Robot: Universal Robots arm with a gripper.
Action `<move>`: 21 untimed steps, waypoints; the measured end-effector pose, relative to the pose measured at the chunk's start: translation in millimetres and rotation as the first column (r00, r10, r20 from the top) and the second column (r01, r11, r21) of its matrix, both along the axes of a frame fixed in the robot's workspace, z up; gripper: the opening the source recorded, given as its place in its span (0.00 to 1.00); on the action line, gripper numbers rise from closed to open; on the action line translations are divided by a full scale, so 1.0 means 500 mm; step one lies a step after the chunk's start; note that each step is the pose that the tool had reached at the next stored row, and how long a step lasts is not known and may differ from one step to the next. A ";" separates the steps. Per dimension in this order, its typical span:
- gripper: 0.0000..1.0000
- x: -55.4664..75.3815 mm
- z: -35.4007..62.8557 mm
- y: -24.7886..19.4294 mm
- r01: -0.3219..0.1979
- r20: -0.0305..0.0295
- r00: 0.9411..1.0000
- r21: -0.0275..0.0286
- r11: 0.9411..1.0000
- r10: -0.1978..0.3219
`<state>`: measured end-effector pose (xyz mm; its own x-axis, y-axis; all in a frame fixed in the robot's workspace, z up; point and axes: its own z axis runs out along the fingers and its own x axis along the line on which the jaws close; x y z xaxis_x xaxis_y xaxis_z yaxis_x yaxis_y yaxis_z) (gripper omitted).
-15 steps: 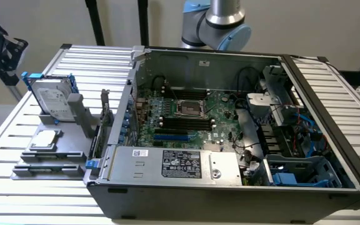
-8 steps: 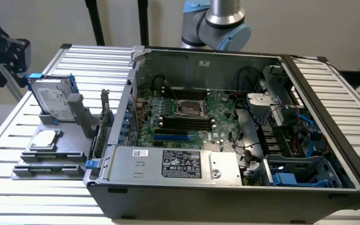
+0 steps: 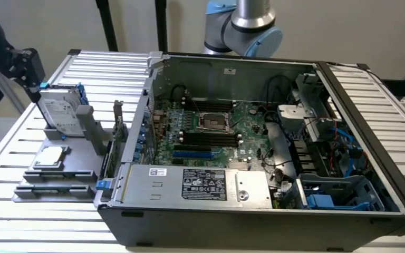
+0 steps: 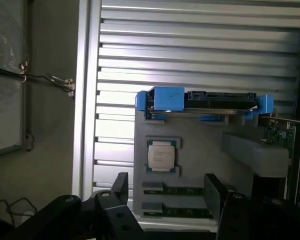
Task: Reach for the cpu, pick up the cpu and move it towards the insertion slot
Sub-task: 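Pick up the cpu and move it towards the insertion slot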
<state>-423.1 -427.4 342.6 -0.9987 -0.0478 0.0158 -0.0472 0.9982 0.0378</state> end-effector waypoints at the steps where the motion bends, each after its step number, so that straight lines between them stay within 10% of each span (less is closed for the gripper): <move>1: 0.71 0.000 -0.004 0.0000 0.000 0.000 1.000 0.000 1.000 0.000; 21: 0.71 0.001 -0.076 -0.0125 0.000 0.000 1.000 0.000 1.000 0.000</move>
